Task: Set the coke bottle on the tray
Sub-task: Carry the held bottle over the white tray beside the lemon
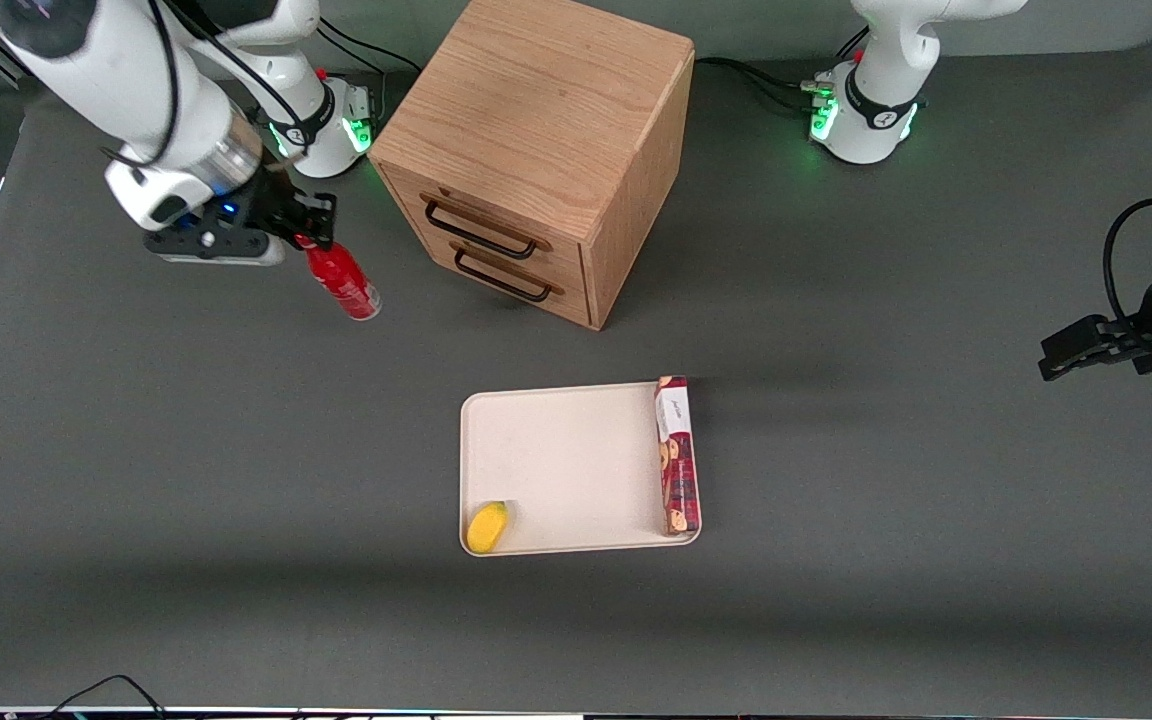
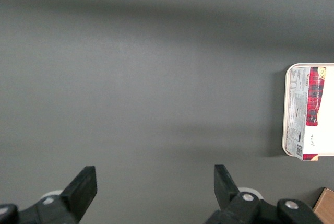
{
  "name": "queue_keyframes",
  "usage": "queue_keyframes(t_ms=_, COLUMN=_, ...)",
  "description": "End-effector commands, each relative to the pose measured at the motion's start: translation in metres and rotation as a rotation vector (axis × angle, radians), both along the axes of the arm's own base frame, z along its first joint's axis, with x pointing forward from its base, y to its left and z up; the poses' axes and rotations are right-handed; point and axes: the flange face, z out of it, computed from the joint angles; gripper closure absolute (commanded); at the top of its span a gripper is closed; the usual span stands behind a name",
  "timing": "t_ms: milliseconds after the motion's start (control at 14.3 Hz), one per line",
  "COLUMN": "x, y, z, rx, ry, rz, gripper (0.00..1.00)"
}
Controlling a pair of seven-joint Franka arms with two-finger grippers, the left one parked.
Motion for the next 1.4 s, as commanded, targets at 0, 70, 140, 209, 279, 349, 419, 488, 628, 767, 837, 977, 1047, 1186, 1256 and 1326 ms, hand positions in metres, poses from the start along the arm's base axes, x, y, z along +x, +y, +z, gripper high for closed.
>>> queue_keyframes(t_ms=0, x=0.049, y=0.009, z=0.05, rx=0.047, ry=0.032, rz=0.035, gripper=0.94)
queue_keyframes(t_ms=70, x=0.061, y=0.019, z=0.056, rx=0.068, ry=0.034, rz=0.029, gripper=0.95)
queue_keyframes(t_ms=140, x=0.075, y=0.03, z=0.05, rx=0.076, ry=0.041, rz=-0.001, gripper=0.96)
queue_keyframes(t_ms=209, x=0.09, y=0.044, z=0.036, rx=0.08, ry=0.056, rz=-0.025, gripper=0.96)
queue_keyframes(t_ms=279, x=0.103, y=0.062, z=0.019, rx=0.086, ry=0.071, rz=-0.045, gripper=0.96)
queue_keyframes(t_ms=349, x=0.119, y=0.074, z=-0.005, rx=0.076, ry=0.085, rz=-0.084, gripper=0.96)
queue_keyframes(t_ms=419, x=0.128, y=0.093, z=-0.03, rx=0.061, ry=0.08, rz=-0.104, gripper=0.96)
queue_keyframes(t_ms=488, x=0.136, y=0.104, z=-0.051, rx=0.046, ry=0.072, rz=-0.133, gripper=0.96)
queue_keyframes(t_ms=628, x=0.15, y=0.12, z=-0.098, rx=0.039, ry=0.089, rz=-0.185, gripper=0.96)
queue_keyframes(t_ms=767, x=0.16, y=0.131, z=-0.136, rx=0.025, ry=0.087, rz=-0.224, gripper=0.96)
queue_keyframes(t_ms=837, x=0.166, y=0.133, z=-0.154, rx=0.008, ry=0.079, rz=-0.252, gripper=0.96)
queue_keyframes(t_ms=977, x=0.169, y=0.144, z=-0.191, rx=-0.02, ry=0.074, rz=-0.259, gripper=0.96)
queue_keyframes(t_ms=1047, x=0.173, y=0.142, z=-0.211, rx=-0.041, ry=0.063, rz=-0.257, gripper=0.95)
queue_keyframes(t_ms=1186, x=0.176, y=0.144, z=-0.225, rx=-0.027, ry=0.055, rz=-0.263, gripper=0.95)
queue_keyframes(t_ms=1256, x=0.176, y=0.144, z=-0.229, rx=-0.029, ry=0.06, rz=-0.26, gripper=0.95)
queue_keyframes(t_ms=1326, x=0.176, y=0.144, z=-0.233, rx=-0.026, ry=0.062, rz=-0.262, gripper=0.94)
